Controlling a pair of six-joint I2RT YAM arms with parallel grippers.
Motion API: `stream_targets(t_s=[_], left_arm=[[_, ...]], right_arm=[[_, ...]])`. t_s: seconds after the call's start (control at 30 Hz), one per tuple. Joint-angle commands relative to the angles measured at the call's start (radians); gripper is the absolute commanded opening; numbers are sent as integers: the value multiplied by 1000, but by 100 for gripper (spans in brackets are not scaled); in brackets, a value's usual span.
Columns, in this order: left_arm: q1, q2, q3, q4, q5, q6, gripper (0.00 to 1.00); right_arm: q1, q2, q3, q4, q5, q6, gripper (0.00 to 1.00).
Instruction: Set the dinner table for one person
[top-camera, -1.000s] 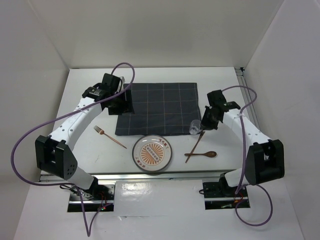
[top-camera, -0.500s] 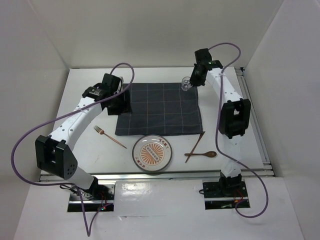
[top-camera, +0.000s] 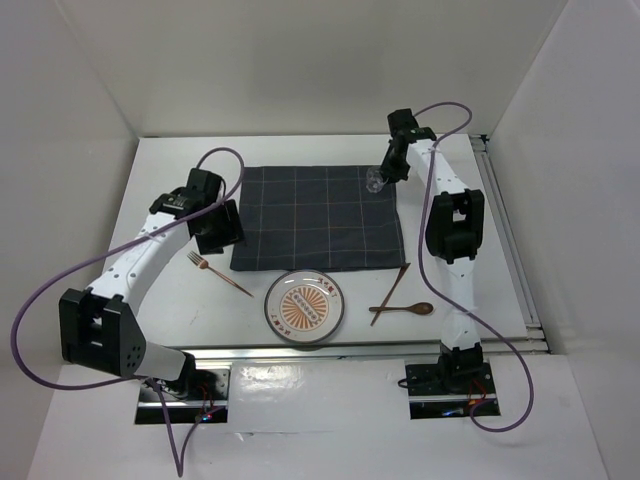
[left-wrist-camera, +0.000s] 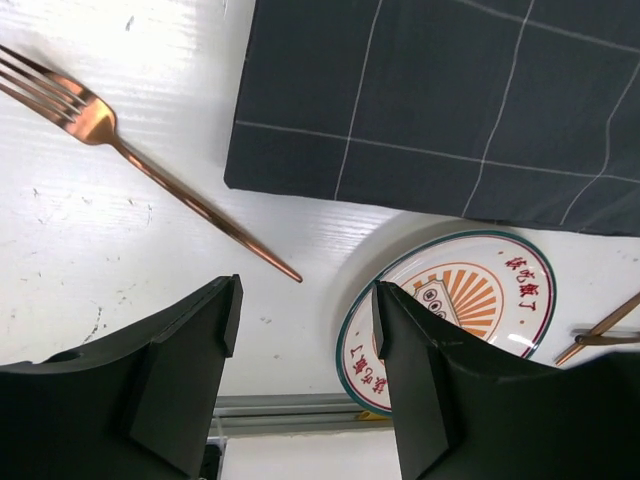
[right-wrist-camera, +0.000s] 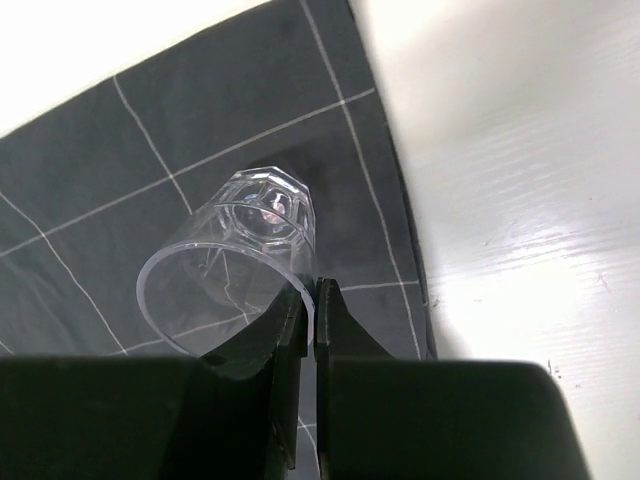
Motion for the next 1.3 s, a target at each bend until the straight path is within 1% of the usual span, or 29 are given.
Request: stream_targets(t_s=[0.0,0.13,0.17,0.23,0.27,0.3,0.37,0.4,0.53,0.6,0.63,0.7,0.77,0.83,0.87,0.9,0.93,0.97,1.0,1.07,1.13,1.2,1.27], left_arm=[[11,-29,-24,12,18,-16,71],[20,-38,-54,12,18,-16,71],[20,-38,-54,12,18,-26,73],[29,-26,-74,12,18,-56,73],[45,-26,-84,12,18,-65,73],[55,-17,-84,12,6,-75,73],[65,-7,-94,12,-20,-90,73],[80,3,-94,12,-32,-90,73],[144,29,-119,12,-34,-108,74],[166,40,-142,12,-23,-118,74],[180,40,-142,32,-37,-118,75],[195,49,-166,69,-67,-128,75],[229,81,-166,95,-55,-119,75],[229,114,-157,107,-40,-133,75],[229,141,-157,118,-25,-153,75],[229,154,-157,130,-15,-167,75],[229,164,-157,139,-15,-183,74],[220,174,-166,139,-30,-216,74],[220,183,-166,139,-31,-231,72],[220,207,-176,159,-40,-265,71],[220,239,-186,168,-31,-285,70],[210,261,-196,182,-31,-323,68],[210,298,-205,193,-40,-345,63]], right_arm=[[-20,-20,-5,30,28,16,0],[-20,-9,-5,39,19,16,0],[-20,-9,-5,48,8,16,1],[-20,0,4,48,-4,16,9],[-20,0,4,48,-13,16,22],[-20,0,4,48,-13,7,30],[-20,0,4,48,-38,-6,52],[-20,-13,4,58,-50,-16,73],[-20,-76,4,47,-50,-25,100],[-20,-112,4,38,-40,-25,100],[-20,-156,4,38,-29,-34,100],[-20,-208,-43,38,-29,-34,100],[-20,-294,-91,50,-29,-45,100],[-20,-349,-132,61,-38,-54,100],[-20,-412,-157,71,-38,-54,100],[-20,-443,-216,71,-29,-54,100],[-20,-474,-249,87,-29,-54,100],[-20,-538,-284,102,-15,-54,100],[-20,-570,-357,111,-15,-54,100],[-20,-654,-428,134,3,-63,100],[-20,-696,-508,134,3,-63,100],[-20,-739,-542,134,17,-73,100],[-20,-758,-580,125,27,-73,100]])
